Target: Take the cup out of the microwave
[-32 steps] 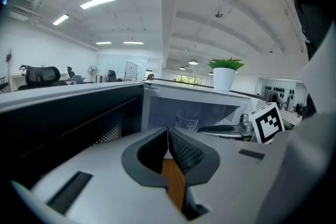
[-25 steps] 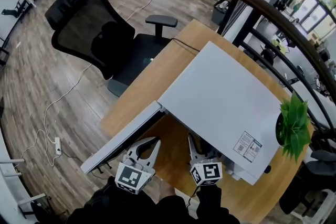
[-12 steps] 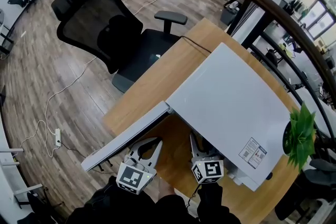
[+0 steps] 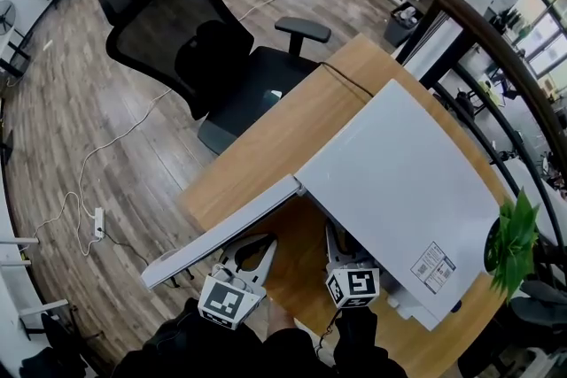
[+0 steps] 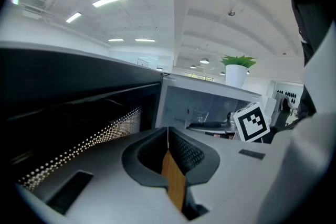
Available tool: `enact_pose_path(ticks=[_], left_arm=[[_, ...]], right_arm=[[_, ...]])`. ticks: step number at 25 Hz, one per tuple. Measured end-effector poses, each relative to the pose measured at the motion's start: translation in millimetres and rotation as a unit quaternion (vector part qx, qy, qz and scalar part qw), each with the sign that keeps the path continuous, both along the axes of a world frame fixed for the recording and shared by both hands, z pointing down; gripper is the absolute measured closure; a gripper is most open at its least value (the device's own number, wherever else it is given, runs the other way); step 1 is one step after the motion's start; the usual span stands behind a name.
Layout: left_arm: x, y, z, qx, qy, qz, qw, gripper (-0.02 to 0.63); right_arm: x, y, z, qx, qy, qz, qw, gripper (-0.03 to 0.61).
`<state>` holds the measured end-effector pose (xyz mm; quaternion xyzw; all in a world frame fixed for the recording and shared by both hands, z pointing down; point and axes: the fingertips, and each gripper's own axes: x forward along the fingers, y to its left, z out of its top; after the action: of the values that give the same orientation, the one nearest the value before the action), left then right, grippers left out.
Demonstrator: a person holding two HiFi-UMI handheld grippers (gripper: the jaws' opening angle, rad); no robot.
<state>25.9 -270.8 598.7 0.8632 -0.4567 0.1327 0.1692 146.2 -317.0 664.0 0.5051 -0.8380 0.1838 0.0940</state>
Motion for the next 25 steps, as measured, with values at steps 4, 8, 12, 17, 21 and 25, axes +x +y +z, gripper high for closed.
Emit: enact_pose_path(ticks=[4, 8, 12, 17, 21, 25], left_arm=[[-3, 1, 2, -0.003, 0.001, -0.005, 1.0, 0.586], [-7, 3, 4, -0.018, -0.007, -0.003, 0.9998, 0.586], [-8, 6, 4, -0.018, -0.005, -0.002, 0.9998, 0.586], [-10, 4, -1, 0.002, 0.007, 0.0, 1.0, 0.586], [-11, 8, -7, -0.005, -0.001, 0.013, 0.9999, 0.586], [-9, 9, -22, 0.024, 0.012, 0.022, 0.9994, 0.586]], right_arm=[[3, -6, 2, -0.002, 0.01, 0.017, 1.0, 0.466], [3, -9, 2, -0.002, 0.02, 0.023, 1.0, 0.525], [2, -8, -6, 0.025, 0.032, 0.019, 0.999, 0.54], [1, -7, -17, 0.038, 0.014, 0.022, 0.999, 0.546], [0, 3, -21, 0.038, -0.004, 0.03, 0.999, 0.546], [2, 14, -30, 0.041, -0.022, 0.043, 0.998, 0.549]])
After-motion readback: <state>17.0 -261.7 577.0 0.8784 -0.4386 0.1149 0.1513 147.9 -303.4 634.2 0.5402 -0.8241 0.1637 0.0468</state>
